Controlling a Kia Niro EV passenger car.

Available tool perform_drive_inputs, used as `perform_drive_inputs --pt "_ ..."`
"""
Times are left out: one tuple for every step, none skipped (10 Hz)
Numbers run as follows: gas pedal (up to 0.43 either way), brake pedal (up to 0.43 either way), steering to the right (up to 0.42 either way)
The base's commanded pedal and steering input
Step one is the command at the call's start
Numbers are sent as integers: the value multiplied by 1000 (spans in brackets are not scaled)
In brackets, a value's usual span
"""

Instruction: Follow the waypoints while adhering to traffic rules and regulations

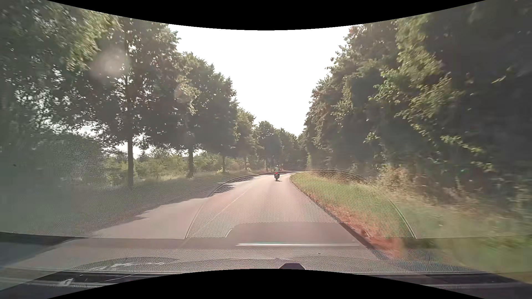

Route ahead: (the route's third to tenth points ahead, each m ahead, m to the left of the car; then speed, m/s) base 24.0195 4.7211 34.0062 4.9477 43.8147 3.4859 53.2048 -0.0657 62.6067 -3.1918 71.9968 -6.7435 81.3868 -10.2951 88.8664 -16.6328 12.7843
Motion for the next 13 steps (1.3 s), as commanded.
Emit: perform_drive_inputs --pt "138 0 -2" --pt "138 0 -2" --pt "138 0 -2" --pt "138 0 -2" --pt "138 0 -1" --pt "138 0 0" --pt "138 0 0" --pt "138 0 0" --pt "138 0 0" --pt "138 0 1" --pt "138 0 1" --pt "138 0 1" --pt "138 0 1"
